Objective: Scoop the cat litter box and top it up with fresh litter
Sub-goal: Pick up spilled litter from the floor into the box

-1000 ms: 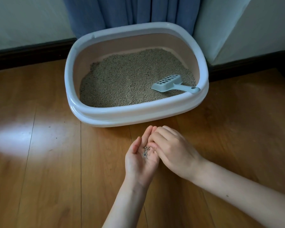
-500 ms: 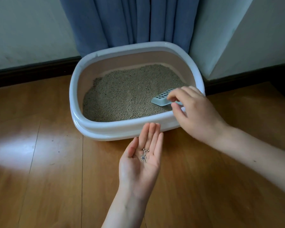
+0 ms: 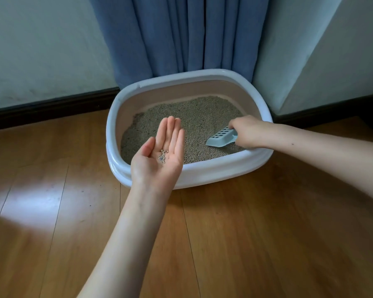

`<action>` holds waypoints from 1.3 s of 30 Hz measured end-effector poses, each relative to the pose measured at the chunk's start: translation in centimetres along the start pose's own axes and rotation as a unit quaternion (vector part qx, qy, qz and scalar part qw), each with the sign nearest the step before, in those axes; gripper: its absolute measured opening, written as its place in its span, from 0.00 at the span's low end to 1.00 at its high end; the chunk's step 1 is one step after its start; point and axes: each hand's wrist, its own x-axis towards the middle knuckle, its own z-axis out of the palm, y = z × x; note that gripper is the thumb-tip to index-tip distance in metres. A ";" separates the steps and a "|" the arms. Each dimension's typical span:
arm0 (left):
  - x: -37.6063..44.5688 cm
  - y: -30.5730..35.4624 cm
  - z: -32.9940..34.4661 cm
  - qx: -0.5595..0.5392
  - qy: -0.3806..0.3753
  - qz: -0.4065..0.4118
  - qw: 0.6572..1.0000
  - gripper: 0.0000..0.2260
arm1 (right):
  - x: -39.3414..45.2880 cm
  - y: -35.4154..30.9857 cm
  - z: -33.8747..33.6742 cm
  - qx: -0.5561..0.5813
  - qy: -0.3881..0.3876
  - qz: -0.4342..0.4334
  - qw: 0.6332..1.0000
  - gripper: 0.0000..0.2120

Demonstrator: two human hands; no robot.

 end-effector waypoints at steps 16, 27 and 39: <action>4.2 0.7 -0.2 -0.012 -0.042 -0.031 0.999 0.20 | -5.7 0.2 0.5 0.149 0.216 -0.110 0.959 0.24; 0.7 3.6 7.0 -0.034 0.009 -0.015 0.999 0.21 | -6.1 -5.7 -4.7 0.691 0.141 0.136 0.696 0.12; -16.5 7.6 38.4 0.042 0.100 0.021 0.994 0.21 | -24.2 -8.5 -34.2 0.775 0.056 0.200 0.596 0.09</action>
